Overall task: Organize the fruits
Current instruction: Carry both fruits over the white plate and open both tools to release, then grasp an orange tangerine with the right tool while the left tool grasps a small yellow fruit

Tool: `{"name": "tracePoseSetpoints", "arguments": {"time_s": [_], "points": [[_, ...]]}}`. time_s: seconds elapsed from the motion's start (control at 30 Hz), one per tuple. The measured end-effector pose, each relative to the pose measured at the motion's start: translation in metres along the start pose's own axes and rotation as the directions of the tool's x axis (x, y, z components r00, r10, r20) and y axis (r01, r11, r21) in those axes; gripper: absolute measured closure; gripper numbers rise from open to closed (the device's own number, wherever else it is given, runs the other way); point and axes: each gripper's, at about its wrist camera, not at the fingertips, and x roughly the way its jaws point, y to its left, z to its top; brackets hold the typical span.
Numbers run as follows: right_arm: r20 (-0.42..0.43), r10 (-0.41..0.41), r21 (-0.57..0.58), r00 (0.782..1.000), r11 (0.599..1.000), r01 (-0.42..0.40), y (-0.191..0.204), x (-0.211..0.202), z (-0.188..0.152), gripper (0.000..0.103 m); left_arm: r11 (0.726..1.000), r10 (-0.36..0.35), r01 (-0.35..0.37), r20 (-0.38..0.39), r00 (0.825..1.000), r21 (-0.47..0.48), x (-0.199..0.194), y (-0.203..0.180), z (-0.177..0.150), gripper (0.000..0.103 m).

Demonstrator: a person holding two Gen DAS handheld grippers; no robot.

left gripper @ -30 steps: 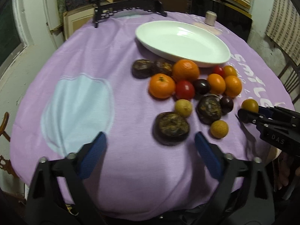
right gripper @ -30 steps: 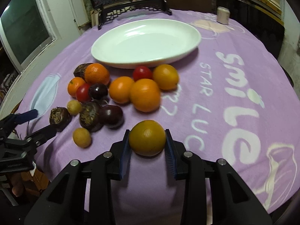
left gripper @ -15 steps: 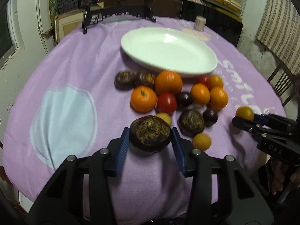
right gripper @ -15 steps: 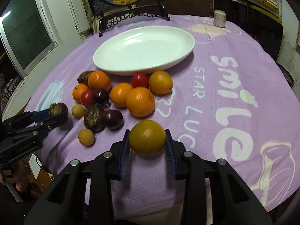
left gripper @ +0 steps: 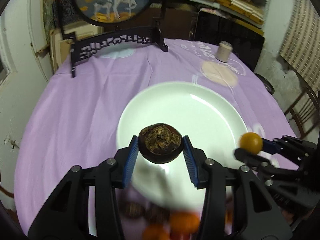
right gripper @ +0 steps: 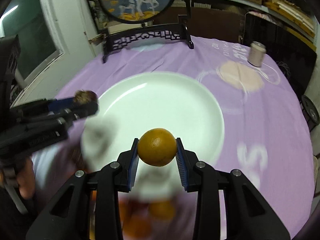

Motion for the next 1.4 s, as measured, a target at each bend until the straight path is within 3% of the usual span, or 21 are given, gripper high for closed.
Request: {"name": "tracePoseSetpoints", "arguments": {"time_s": [0.07,0.2,0.33,0.4,0.43,0.53,0.63,0.73,0.87,1.1,1.4], "points": [[-0.027,-0.044,0.005,0.999,0.999,0.044,-0.010,0.033,0.027,0.067,1.000,0.007,-0.007,-0.019,1.000,-0.014,0.023,-0.001,0.021,0.058],[-0.093,-0.014,0.041,0.996,0.999,0.018,-0.027,0.073,0.049,0.067,0.997,-0.036,0.033,-0.039,0.999,-0.067,0.055,0.003,0.045,0.058],[-0.081,-0.037,0.003,0.996,0.999,0.037,-0.026,0.082,0.056,0.067,0.996,-0.057,0.055,-0.036,0.998,-0.065,0.066,0.002,0.047,0.057],[-0.070,-0.063,0.011,0.996,0.998,0.064,-0.028,0.084,0.056,0.055,0.996,-0.067,0.064,-0.042,0.997,-0.067,0.066,0.003,0.046,0.056],[-0.064,-0.083,0.014,0.995,0.996,0.084,-0.028,0.083,0.056,0.050,0.996,-0.064,0.062,-0.033,0.997,-0.068,0.061,0.004,0.044,0.054],[-0.045,-0.110,0.004,0.993,0.994,0.111,-0.025,0.053,0.051,0.050,0.993,-0.074,0.075,0.020,0.997,-0.092,0.029,0.013,0.037,0.044],[-0.006,-0.096,-0.006,0.995,0.995,0.096,-0.019,0.005,0.025,0.049,0.996,-0.021,0.028,0.086,0.996,-0.087,-0.024,0.021,0.007,0.036],[0.036,-0.043,0.003,0.998,0.999,0.043,-0.012,-0.046,-0.031,0.047,0.996,0.000,0.013,0.142,0.990,-0.090,-0.066,0.026,-0.040,0.021],[0.048,-0.045,0.005,0.998,0.999,0.045,-0.004,-0.079,-0.091,0.047,0.997,0.017,-0.005,0.149,0.989,-0.078,-0.091,0.027,-0.098,0.020],[-0.010,-0.021,-0.010,1.000,1.000,0.020,0.016,-0.083,-0.126,0.045,0.999,0.038,-0.036,0.069,0.997,-0.024,-0.097,0.023,-0.155,0.019],[-0.081,-0.037,-0.018,0.996,0.999,0.035,0.025,-0.048,-0.138,0.045,0.999,0.033,-0.032,0.038,0.999,-0.020,-0.103,0.027,-0.172,0.017]]}}
